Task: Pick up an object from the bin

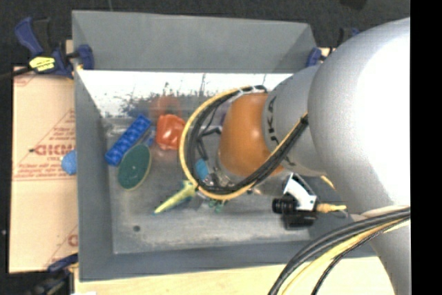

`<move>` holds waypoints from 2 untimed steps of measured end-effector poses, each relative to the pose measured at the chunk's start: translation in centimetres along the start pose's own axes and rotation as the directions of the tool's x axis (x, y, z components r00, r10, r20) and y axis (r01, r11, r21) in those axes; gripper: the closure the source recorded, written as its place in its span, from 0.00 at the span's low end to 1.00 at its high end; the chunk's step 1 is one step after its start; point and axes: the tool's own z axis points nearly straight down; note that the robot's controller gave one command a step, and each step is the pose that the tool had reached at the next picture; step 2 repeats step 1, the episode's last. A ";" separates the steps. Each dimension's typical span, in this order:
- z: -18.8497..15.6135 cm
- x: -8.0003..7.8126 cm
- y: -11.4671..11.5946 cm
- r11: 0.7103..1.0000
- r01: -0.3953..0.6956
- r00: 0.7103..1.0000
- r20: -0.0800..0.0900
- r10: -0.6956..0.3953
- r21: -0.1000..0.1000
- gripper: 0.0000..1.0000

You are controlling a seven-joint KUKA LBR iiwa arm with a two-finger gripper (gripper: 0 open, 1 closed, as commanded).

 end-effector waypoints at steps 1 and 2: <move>-3.4 -4.1 -0.2 0.903 0.430 0.903 0.002 -0.430 0.001 1.00; -3.4 -4.1 -0.2 0.903 0.430 0.903 0.002 -0.430 0.001 1.00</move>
Offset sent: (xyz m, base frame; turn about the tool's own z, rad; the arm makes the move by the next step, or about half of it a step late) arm 0.0121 0.0157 0.1100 -0.1083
